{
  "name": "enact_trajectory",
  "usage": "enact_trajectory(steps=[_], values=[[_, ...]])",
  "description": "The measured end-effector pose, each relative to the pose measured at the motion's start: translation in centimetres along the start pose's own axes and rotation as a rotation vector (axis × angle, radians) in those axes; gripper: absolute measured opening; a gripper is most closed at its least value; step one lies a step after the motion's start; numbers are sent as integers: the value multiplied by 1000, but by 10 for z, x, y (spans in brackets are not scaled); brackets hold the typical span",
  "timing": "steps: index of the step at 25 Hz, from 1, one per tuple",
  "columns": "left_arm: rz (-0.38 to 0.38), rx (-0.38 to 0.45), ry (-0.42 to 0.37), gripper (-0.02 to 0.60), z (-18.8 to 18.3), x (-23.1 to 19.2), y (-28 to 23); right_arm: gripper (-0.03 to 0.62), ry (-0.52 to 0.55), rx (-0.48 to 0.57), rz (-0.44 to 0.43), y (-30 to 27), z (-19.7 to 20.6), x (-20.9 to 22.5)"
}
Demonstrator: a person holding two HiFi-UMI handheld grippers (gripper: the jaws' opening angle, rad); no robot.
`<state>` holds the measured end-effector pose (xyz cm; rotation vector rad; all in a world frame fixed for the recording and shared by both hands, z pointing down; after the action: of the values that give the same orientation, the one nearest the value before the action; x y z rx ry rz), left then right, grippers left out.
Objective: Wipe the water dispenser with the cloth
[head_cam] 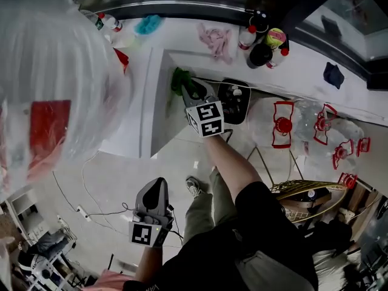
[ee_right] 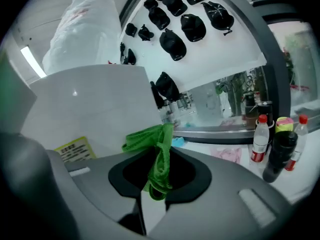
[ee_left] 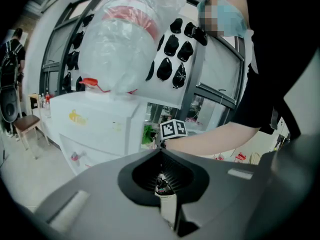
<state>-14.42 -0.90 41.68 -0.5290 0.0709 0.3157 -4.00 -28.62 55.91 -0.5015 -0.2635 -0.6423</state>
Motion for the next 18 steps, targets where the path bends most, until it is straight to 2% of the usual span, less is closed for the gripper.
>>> enact_trajectory(steps=[4, 11, 14, 18], values=[[0, -14, 11, 2, 0, -1, -9, 84, -27, 20, 55, -25, -13, 25], [42, 16, -40, 2, -6, -2, -19, 84, -54, 50, 154, -40, -16, 48], [73, 27, -66, 2, -5, -4, -16, 83, -36, 87, 180, -25, -16, 47], [109, 35, -88, 2, 4, -4, -4, 83, -8, 140, 156, 23, -3, 24]])
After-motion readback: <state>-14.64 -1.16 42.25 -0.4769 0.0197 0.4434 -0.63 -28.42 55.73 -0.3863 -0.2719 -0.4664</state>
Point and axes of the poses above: the fingertips, and each gripper's own axes: y backward along the fingers, x to its right, z out of its underside, the point moved 6 cm from there along y, backward along the fingers, and after that the axes turned 4 degrees about -y, right-handed, at the moved point
